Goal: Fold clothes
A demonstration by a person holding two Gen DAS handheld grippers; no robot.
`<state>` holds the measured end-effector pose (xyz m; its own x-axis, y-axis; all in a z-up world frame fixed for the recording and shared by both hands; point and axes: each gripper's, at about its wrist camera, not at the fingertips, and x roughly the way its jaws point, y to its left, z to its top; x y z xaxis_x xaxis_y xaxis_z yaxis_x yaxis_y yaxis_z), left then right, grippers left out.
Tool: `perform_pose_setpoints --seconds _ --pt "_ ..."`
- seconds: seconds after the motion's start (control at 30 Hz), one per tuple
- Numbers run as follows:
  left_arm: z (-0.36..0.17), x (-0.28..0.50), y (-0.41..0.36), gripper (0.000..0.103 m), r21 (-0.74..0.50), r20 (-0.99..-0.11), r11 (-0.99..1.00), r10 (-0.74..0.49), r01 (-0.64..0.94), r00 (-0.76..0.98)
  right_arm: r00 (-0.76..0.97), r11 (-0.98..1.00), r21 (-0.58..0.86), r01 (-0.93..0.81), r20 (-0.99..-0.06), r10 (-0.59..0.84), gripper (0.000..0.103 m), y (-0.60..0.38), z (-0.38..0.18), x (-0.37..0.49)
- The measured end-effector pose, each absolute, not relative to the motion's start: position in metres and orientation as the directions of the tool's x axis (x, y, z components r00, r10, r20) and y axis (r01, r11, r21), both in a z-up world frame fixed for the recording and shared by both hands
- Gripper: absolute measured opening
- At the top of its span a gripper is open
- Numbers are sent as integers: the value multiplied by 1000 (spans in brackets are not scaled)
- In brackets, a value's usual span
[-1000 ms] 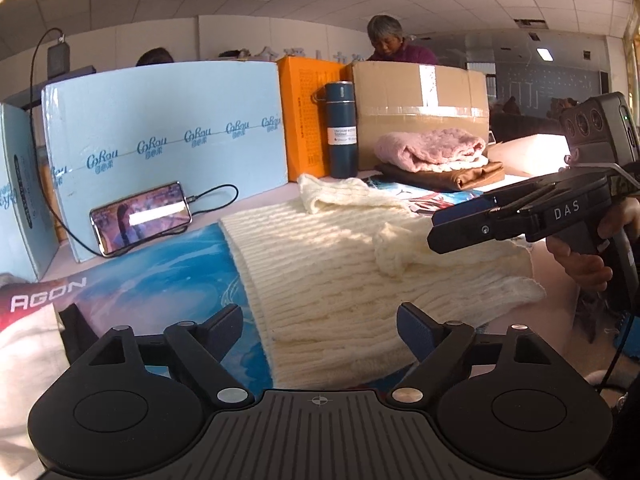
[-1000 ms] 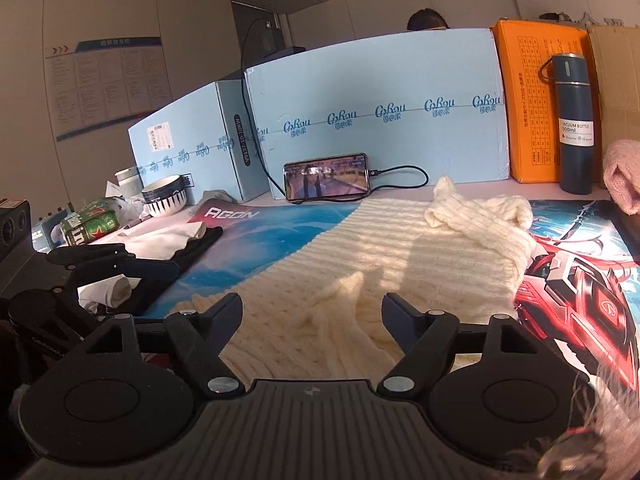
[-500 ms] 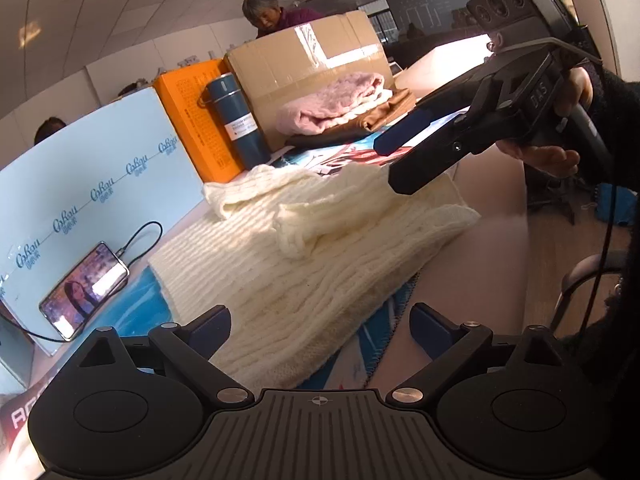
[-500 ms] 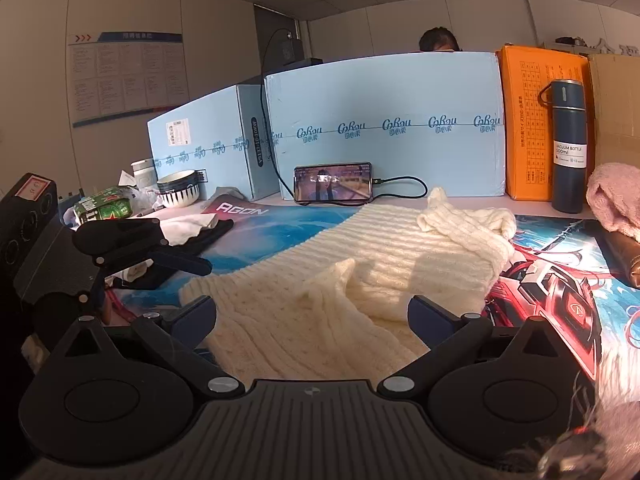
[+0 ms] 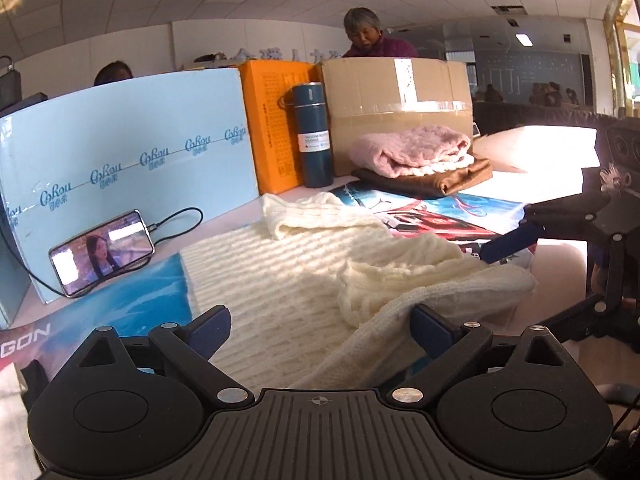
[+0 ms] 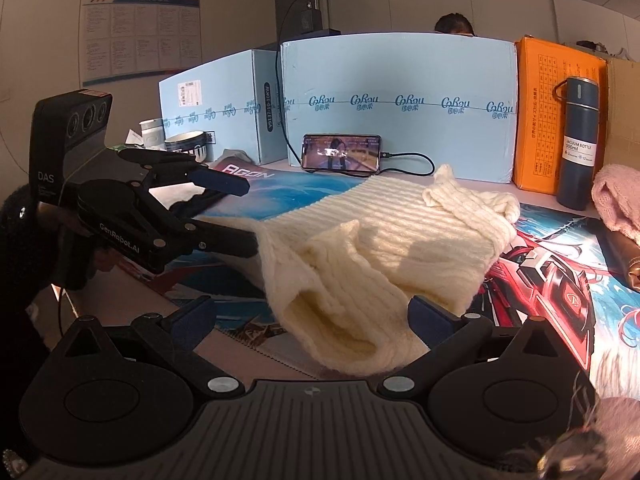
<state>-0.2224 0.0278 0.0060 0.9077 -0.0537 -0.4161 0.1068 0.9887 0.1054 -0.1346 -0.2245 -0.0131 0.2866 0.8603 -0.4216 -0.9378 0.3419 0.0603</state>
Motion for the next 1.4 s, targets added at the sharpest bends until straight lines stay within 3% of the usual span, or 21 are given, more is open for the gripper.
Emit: perform_pose_setpoints --seconds 0.17,0.37,0.47,0.53,0.8,0.87,0.9,0.97,1.0,1.07,1.13,1.23,1.33,1.4 --pt "6 -226 31 98 98 -404 989 -60 108 913 390 460 45 -887 -460 798 103 -206 -19 -112" --pt "0 -247 30 98 188 -405 969 -75 163 911 415 493 99 -864 -414 810 103 -200 -11 -96" --pt "-4 -247 28 98 254 -447 955 -26 155 894 415 493 108 -863 -403 816 103 -199 -10 -94" --pt "-9 -239 29 98 309 -463 948 74 82 883 398 467 80 -881 -410 821 103 -198 -11 -97" --pt "-6 -223 57 99 238 -484 971 98 23 870 296 328 -23 -944 -495 817 103 -183 -19 -119" --pt "-6 -224 58 97 232 -480 972 87 31 873 297 332 -21 -943 -501 813 99 -181 -19 -116" --pt "-6 -225 57 95 232 -483 971 73 47 872 301 335 -22 -942 -499 813 97 -181 -19 -114" --pt "-6 -228 55 79 231 -493 968 34 94 869 294 323 -27 -946 -490 821 72 -184 -19 -114" --pt "-6 -229 54 65 226 -501 967 13 116 865 290 316 -30 -948 -486 824 67 -185 -19 -113" --pt "-8 -231 53 53 216 -517 965 -17 150 856 281 298 -42 -954 -479 832 55 -188 -20 -115" --pt "-10 -233 54 34 189 -525 965 -58 182 849 280 286 -63 -956 -475 834 51 -191 -21 -118" --pt "-10 -242 45 21 214 -508 959 -51 184 860 263 259 -75 -963 -473 841 37 -195 -21 -122" --pt "-7 -256 32 16 253 -476 953 -26 165 879 230 210 -96 -973 -502 834 25 -199 -18 -131" --pt "1 -269 26 15 272 -438 950 -21 154 899 199 164 -113 -980 -508 838 23 -205 -11 -141"
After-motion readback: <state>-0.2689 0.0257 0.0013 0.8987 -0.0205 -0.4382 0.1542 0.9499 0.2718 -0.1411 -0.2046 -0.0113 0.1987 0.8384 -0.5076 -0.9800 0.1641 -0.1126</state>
